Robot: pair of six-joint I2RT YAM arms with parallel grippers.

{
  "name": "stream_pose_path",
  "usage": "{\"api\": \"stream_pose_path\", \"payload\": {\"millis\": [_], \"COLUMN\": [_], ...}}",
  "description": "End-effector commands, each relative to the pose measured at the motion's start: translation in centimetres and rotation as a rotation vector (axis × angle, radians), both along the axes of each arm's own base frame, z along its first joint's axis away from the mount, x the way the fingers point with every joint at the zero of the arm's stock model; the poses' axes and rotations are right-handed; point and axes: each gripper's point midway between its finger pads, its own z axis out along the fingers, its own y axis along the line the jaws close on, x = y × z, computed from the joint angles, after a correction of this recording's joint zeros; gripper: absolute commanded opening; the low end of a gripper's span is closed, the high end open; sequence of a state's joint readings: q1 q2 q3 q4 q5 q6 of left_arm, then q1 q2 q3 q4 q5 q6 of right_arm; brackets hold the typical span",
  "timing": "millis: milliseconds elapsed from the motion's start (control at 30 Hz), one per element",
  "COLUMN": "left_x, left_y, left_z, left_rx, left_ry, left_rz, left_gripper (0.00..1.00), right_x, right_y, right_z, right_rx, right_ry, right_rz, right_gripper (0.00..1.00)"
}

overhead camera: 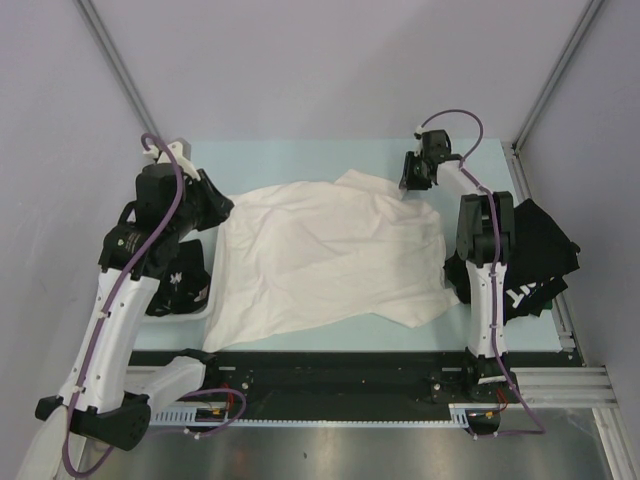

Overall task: Fold and stack the t-shirts
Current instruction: Flatten out the tshirt

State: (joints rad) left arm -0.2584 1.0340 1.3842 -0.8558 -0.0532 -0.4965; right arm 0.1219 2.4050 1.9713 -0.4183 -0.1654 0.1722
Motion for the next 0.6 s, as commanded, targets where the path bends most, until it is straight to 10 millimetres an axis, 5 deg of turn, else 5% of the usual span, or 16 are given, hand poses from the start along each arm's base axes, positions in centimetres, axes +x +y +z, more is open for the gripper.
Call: {"api": "stream_pose_path", "payload": {"millis": [0, 233, 267, 567], "left_x": [0.2, 0.4, 0.5, 0.4], "left_y": [-0.1, -0.2, -0.2, -0.1], "left_z": [1.9, 2.2, 2.0, 1.3], "left_rx": [-0.006, -0.012, -0.010, 0.007], "left_ry": [-0.053, -0.063, -0.059, -0.033], "left_rz": [0.004, 0.005, 0.005, 0.002], "left_gripper": [0.25, 0.25, 0.25, 0.25], "right_x": [0.2, 0.4, 0.4, 4.0], "right_y": [0.4, 0.7, 0.6, -0.6], "right_z": [-0.4, -0.4, -0.5, 0.3], "right_rx": [0.005, 0.015, 0.014, 0.006], "right_ry": [0.026, 0.049, 0.056, -0.013], "right_rz": [0.002, 0.012, 0.006, -0.008], "right_gripper": [0.33, 0.17, 0.02, 0.00]}}
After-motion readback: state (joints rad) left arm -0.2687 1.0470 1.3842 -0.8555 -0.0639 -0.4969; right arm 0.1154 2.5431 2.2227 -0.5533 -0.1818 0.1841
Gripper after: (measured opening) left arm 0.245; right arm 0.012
